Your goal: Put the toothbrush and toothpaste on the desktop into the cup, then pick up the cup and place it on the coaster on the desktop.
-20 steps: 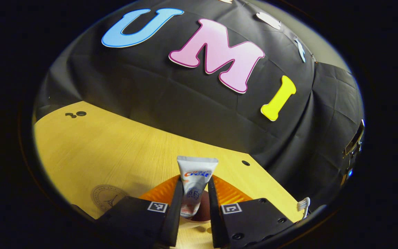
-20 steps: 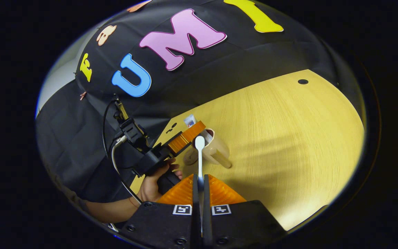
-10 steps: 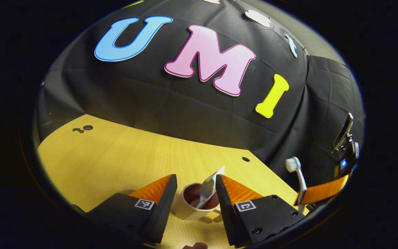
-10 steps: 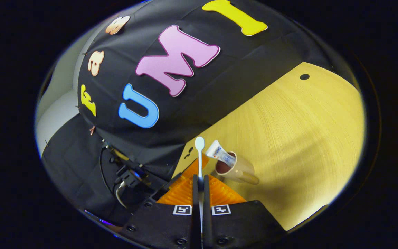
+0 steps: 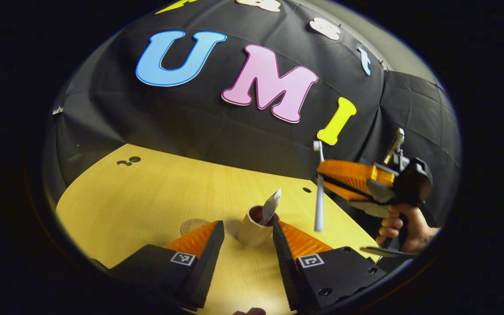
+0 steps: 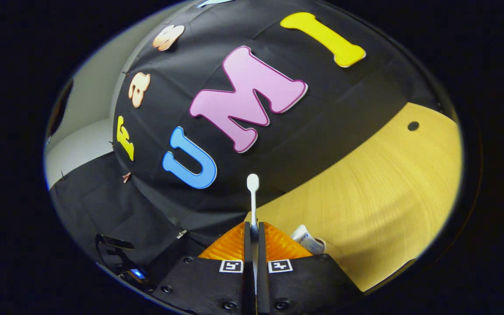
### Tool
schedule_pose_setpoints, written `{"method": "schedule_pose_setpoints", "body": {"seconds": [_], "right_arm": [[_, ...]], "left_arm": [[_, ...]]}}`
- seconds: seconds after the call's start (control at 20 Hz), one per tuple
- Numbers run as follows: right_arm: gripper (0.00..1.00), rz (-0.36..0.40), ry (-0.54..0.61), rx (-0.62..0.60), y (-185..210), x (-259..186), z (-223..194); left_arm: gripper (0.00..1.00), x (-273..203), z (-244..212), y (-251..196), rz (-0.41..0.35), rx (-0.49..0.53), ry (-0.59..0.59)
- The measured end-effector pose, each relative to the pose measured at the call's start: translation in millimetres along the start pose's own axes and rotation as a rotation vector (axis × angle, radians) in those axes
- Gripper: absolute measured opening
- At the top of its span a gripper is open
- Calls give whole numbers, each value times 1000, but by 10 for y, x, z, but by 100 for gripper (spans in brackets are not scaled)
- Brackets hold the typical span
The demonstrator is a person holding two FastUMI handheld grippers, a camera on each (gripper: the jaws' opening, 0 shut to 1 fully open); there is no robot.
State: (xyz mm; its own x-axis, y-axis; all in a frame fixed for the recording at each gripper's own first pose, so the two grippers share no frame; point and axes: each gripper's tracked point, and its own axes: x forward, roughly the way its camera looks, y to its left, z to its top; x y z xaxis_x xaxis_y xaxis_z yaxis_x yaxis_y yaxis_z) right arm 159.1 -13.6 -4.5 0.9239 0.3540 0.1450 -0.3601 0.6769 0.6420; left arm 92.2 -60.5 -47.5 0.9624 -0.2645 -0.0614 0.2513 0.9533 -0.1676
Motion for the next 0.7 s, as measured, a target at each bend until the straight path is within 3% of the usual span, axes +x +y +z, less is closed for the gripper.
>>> {"method": "schedule_pose_setpoints", "body": {"seconds": [0.4, 0.7], "right_arm": [[6, 77, 18, -331, 119, 608, -296], [6, 50, 53, -498, -136, 933, -446]], "left_arm": [[70, -397, -315, 262, 57, -95, 32], [70, -560, -427, 491, 95, -144, 44]]}}
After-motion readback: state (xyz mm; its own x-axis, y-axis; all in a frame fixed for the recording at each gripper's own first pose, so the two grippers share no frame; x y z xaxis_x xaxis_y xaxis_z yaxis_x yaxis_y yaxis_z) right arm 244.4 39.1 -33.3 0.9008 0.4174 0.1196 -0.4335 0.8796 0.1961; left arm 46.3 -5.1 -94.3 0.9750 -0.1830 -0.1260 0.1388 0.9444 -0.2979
